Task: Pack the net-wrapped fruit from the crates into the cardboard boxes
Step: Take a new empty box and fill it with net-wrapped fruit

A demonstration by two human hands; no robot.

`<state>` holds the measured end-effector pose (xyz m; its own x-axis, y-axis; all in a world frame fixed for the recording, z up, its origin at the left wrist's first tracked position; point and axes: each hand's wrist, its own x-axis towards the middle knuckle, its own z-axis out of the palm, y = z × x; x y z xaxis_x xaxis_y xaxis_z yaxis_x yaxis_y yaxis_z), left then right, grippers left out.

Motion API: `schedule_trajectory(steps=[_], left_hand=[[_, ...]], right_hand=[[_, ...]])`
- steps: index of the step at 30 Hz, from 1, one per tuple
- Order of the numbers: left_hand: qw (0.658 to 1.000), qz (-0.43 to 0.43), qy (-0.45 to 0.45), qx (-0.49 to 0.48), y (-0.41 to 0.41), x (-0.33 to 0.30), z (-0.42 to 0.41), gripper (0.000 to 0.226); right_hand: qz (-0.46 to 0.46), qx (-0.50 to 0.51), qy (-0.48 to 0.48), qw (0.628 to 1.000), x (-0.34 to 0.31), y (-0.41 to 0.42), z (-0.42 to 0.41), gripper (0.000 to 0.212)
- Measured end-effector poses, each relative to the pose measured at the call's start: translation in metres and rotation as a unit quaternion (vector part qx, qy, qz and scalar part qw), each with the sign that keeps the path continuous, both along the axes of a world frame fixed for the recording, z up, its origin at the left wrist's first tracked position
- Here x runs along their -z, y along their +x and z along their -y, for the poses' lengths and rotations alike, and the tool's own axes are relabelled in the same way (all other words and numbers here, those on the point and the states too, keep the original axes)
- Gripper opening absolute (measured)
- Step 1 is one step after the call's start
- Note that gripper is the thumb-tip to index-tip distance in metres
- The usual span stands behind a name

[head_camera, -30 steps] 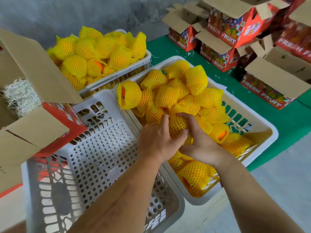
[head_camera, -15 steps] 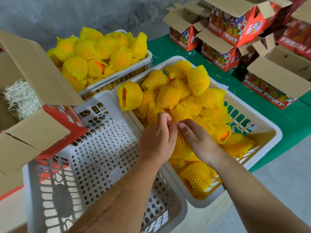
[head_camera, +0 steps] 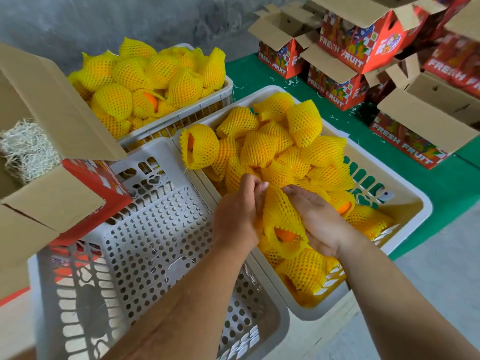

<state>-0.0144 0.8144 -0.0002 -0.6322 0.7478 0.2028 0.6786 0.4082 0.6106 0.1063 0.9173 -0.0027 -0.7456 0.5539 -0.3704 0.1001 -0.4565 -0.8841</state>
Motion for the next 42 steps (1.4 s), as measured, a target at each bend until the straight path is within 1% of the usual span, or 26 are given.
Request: schedule_trajectory(steps=[2,3,6,8,10,12,14,16,19,20,21,22,23,24,25,27,28,29,31,34,36,37,38,39,40,42], left_hand=[[1.0,0.006,0.001,0.0,0.0,0.001,0.0,0.058],[1.0,0.017,-0.004,0.003,0.0,0.002,0.0,0.063],[0.997,0.015,-0.071,0.037,-0.001,0.003,-0.002,0.097],[0.993,0.002,-0.106,0.057,-0.002,0.002,-0.003,0.107],[0.992,0.024,-0.098,0.07,-0.003,0.001,-0.001,0.107],[0.993,0.041,-0.082,0.078,-0.003,0.0,0.0,0.102],[0.994,0.045,-0.063,0.08,-0.003,0.0,0.0,0.091],[0.995,0.047,-0.036,0.075,-0.003,-0.001,0.0,0.085],[0.997,0.039,-0.016,0.06,-0.003,0.0,0.0,0.078],[0.998,0.024,-0.014,0.055,-0.003,0.002,0.0,0.075],[0.999,0.007,-0.013,0.049,-0.002,0.004,0.0,0.07],[0.999,-0.007,-0.011,0.043,-0.002,0.006,-0.001,0.066],[0.999,-0.013,-0.009,0.038,-0.002,0.008,-0.001,0.063],[0.999,-0.012,-0.005,0.034,-0.002,0.009,-0.002,0.061],[0.999,-0.009,0.002,0.031,-0.002,0.011,-0.002,0.061],[1.0,-0.009,0.016,0.022,-0.002,0.012,-0.002,0.061],[1.0,-0.015,0.017,0.018,-0.002,0.013,-0.003,0.06],[1.0,-0.021,0.016,0.013,-0.003,0.014,-0.004,0.059],[1.0,-0.018,0.016,0.012,-0.003,0.014,-0.003,0.056],[0.999,0.003,0.024,0.023,-0.001,0.01,0.001,0.055],[0.998,0.036,0.044,0.028,0.0,0.003,0.006,0.06],[0.994,0.077,0.069,0.025,0.001,-0.001,0.01,0.063],[0.984,0.141,0.105,0.014,0.002,-0.007,0.015,0.066],[0.963,0.224,0.148,-0.006,0.004,-0.014,0.02,0.067],[0.932,0.306,0.19,-0.033,0.007,-0.021,0.025,0.064],[0.864,0.429,0.254,-0.074,0.014,-0.033,0.043,0.051]], right_hand=[[0.014,0.049,0.031,0.998,-0.001,-0.003,-0.003,0.024],[0.01,0.083,0.036,0.996,-0.001,-0.004,-0.006,0.023],[-0.003,0.153,0.083,0.985,-0.001,-0.006,-0.012,0.024],[-0.01,0.153,0.141,0.978,0.002,-0.008,-0.01,0.028],[-0.026,0.127,0.161,0.978,0.005,-0.011,-0.004,0.034],[-0.028,0.124,0.133,0.983,0.003,-0.016,-0.002,0.038],[-0.01,0.128,0.086,0.988,-0.004,-0.022,-0.008,0.043],[0.009,0.093,0.06,0.994,-0.013,-0.03,-0.016,0.049],[0.033,0.094,0.068,0.993,-0.008,-0.041,-0.02,0.051],[0.041,0.115,0.096,0.988,-0.005,-0.043,-0.021,0.05],[0.048,0.141,0.154,0.977,0.002,-0.045,-0.023,0.046],[0.058,0.165,0.238,0.955,0.008,-0.046,-0.027,0.036],[0.08,0.177,0.33,0.924,0.013,-0.046,-0.034,0.024],[0.108,0.145,0.398,0.899,0.017,-0.045,-0.04,0.011],[0.141,0.077,0.44,0.883,0.022,-0.043,-0.044,0.024],[0.191,-0.086,0.471,0.857,0.034,-0.036,-0.047,0.086],[0.21,-0.113,0.469,0.85,0.038,-0.033,-0.045,0.1],[0.226,-0.109,0.466,0.849,0.04,-0.033,-0.042,0.099],[0.263,-0.075,0.467,0.841,0.043,-0.035,-0.038,0.086],[0.264,-0.045,0.466,0.843,0.033,-0.038,-0.034,0.092],[0.253,0.008,0.461,0.851,0.022,-0.032,-0.022,0.094],[0.245,0.032,0.472,0.846,0.016,-0.026,-0.013,0.095],[0.235,0.052,0.49,0.838,0.01,-0.019,-0.003,0.096],[0.222,0.075,0.499,0.834,0.005,-0.012,0.008,0.094],[0.207,0.101,0.491,0.84,-0.003,-0.006,0.021,0.089],[0.168,0.153,0.457,0.86,-0.018,0.001,0.05,0.066]])
